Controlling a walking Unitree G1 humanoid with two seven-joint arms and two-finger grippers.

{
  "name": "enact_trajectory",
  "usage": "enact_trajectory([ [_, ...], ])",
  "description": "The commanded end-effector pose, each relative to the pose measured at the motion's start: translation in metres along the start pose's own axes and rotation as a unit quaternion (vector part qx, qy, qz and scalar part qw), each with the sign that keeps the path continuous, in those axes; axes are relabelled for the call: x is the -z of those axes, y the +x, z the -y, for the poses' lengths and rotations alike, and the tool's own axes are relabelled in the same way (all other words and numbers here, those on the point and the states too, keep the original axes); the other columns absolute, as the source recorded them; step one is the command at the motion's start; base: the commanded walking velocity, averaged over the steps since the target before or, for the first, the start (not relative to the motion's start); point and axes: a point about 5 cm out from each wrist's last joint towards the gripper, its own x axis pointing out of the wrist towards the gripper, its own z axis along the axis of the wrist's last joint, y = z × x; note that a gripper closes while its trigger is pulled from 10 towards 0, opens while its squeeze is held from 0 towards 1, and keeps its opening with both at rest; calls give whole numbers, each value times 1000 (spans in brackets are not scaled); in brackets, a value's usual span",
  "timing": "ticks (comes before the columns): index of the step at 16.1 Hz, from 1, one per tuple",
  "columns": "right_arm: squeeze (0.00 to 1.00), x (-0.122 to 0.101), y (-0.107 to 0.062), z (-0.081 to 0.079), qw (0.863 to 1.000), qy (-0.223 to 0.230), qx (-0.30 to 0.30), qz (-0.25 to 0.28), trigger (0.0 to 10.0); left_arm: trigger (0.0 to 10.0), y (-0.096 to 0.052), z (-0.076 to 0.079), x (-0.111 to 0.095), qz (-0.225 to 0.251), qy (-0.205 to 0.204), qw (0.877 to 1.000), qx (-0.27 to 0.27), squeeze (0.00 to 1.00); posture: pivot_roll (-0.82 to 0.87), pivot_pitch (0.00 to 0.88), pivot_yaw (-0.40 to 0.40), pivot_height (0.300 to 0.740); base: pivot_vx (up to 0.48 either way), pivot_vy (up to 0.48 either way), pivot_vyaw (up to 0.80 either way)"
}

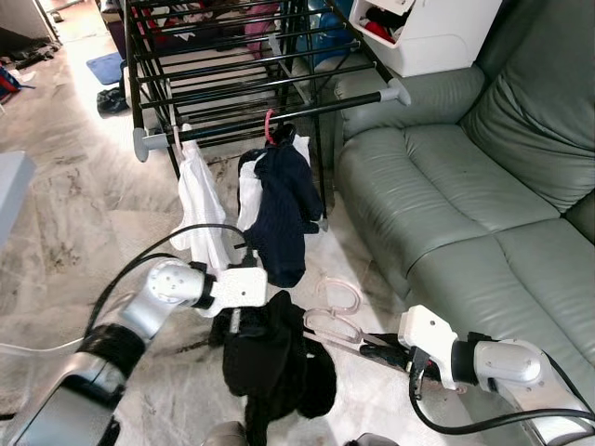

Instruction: Hang hanger

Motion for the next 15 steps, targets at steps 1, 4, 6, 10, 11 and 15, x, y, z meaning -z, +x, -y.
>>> enact_trajectory([
  [1, 0, -9, 1, 3, 999, -30, 5, 13, 10000, 0, 3, -3, -2, -8, 2, 1000, 5, 0, -75, 0, 42, 740, 0, 0, 0],
  [4, 0, -12, 2, 6, 998, -48, 18, 19, 10000, 0, 14, -5, 0, -26, -6, 1000, 3, 0, -76, 0, 43, 740, 0, 0, 0],
  [6, 0, -13, 3, 7, 998, -56, 26, 22, 10000, 0, 22, -9, -3, -24, -23, 999, -7, 0, -76, 0, 43, 740, 0, 0, 0],
  [10, 0, -14, 4, 9, 996, -77, 40, 22, 10000, 0, 32, -9, -7, -17, -40, 999, -5, 0, -79, 0, 41, 740, 0, 0, 0],
  [11, 0, -14, 4, 9, 996, -77, 40, 21, 10000, 0, 33, -9, -7, -17, -42, 999, -5, 0, -79, 0, 41, 740, 0, 0, 0],
  [15, 0, -12, 4, 10, 996, -83, 42, 18, 10000, 0, 34, -11, -6, -15, -55, 998, -6, 0, -78, 0, 41, 740, 0, 0, 0],
])
